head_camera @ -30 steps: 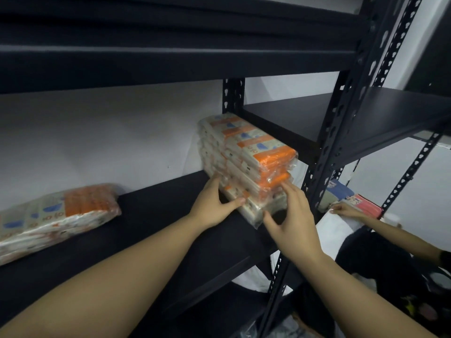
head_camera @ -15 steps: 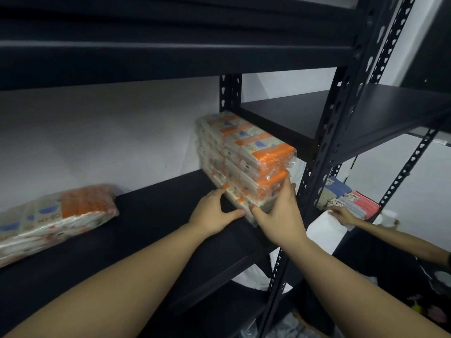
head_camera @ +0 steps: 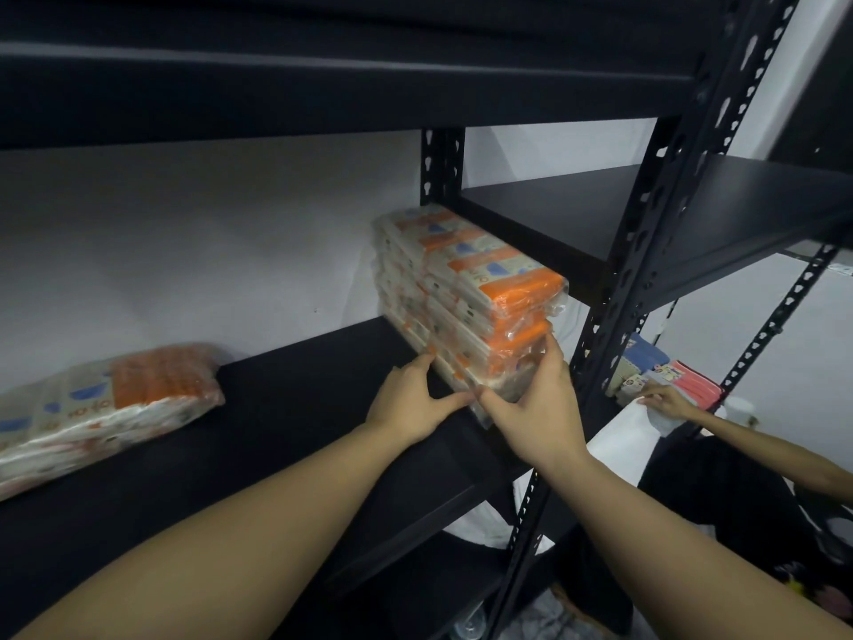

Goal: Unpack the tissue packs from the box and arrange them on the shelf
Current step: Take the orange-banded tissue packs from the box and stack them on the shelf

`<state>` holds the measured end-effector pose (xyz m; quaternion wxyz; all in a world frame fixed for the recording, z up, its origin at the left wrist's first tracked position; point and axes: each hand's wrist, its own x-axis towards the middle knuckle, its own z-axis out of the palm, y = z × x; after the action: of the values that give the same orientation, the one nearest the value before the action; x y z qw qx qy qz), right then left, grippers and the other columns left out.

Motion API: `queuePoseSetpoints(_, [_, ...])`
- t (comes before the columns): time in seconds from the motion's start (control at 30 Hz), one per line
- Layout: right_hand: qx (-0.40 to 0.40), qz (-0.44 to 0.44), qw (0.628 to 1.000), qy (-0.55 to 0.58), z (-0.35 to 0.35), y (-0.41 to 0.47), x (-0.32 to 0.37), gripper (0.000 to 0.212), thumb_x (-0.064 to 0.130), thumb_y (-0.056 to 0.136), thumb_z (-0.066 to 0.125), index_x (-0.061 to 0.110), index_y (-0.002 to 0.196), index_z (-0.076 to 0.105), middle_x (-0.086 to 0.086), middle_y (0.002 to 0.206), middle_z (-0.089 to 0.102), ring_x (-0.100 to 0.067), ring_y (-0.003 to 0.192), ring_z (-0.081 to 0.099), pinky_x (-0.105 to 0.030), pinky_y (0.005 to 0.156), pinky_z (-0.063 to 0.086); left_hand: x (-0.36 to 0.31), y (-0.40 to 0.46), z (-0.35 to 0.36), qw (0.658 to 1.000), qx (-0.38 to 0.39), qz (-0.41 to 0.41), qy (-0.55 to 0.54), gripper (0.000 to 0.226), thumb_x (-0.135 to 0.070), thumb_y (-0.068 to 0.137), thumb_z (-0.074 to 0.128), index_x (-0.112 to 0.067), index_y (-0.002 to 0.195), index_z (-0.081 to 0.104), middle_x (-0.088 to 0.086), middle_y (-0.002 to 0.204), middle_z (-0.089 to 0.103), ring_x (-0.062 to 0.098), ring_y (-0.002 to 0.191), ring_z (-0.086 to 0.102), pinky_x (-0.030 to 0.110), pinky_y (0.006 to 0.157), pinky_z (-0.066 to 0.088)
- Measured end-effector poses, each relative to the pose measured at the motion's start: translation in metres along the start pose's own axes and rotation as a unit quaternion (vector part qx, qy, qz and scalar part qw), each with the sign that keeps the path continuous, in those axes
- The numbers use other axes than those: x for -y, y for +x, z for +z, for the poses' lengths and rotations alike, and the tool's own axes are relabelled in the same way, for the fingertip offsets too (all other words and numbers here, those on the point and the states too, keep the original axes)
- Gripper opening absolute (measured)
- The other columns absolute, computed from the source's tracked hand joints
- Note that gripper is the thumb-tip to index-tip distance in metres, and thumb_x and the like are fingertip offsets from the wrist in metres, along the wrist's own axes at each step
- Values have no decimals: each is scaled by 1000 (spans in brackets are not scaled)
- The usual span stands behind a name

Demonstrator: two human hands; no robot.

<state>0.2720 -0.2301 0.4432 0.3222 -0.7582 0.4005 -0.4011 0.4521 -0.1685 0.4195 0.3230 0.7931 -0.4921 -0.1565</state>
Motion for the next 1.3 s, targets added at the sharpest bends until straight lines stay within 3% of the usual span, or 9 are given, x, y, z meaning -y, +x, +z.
queuePoseSetpoints(0.2, [13,-17,1000,4,0,-3,-1,91,38,69,85,32,145,36,18,124,61,-9,120,60,-43,97,56,-1,0,-3,999,20,30,16,102,-70,81,69,-20,161,30,4,160,45,28,148,39,44,126,23])
queuePoseSetpoints(0.37, [34,-12,999,-9,-1,-14,2,96,25,75,82,36,152,26,24,118,64,5,107,63,-19,86,55,9,-4,-10,994,62,60,66,104,-67,86,67,-23,165,17,3,170,22,20,156,22,47,129,12])
queuePoseSetpoints(0.5, [31,8,998,-59,5,-37,2,93,31,81,81,36,153,22,14,129,50,-14,124,55,-27,93,46,20,-29,-19,992,62,62,87,96,-62,90,67,-20,164,22,4,171,20,18,157,18,44,130,9])
queuePoseSetpoints(0.6, [48,31,994,-98,14,-64,12,101,39,84,79,22,161,16,0,153,41,-21,145,36,-33,111,38,35,-56,-33,992,60,60,95,89,-60,91,67,-21,162,30,2,169,25,18,156,21,44,130,10])
queuePoseSetpoints(0.77, [110,1,982,-153,32,-100,32,64,44,88,73,18,144,54,-1,139,55,-22,134,48,-31,105,42,62,-102,-71,991,49,37,121,80,-60,90,68,-24,157,41,0,164,36,20,151,33,46,127,21])
queuePoseSetpoints(0.93, [231,-30,953,-192,54,-125,44,57,55,88,69,20,132,69,-1,140,58,-20,136,48,-29,109,41,91,-148,-112,983,62,2,171,76,-62,90,68,-24,153,47,0,159,42,19,146,39,36,121,32])
queuePoseSetpoints(1.03, [244,-37,946,-210,64,-127,46,76,77,81,56,25,136,66,-2,146,55,-24,143,41,-39,114,41,108,-171,-137,980,36,-4,198,72,-60,87,71,-26,147,52,0,152,47,19,140,42,36,117,38])
queuePoseSetpoints(1.17, [245,-63,934,-251,72,-132,47,72,76,90,53,33,148,53,-3,161,39,-27,152,25,-44,122,29,126,-186,-175,961,-46,14,272,71,-60,82,74,-29,143,54,3,156,43,25,141,41,43,118,36])
queuePoseSetpoints(1.3, [254,-61,931,-256,68,-137,45,84,88,83,35,38,149,47,0,165,32,-26,153,21,-43,125,21,151,-185,-212,927,-108,-40,357,83,-60,85,70,-28,155,39,12,165,30,34,151,27,57,124,18])
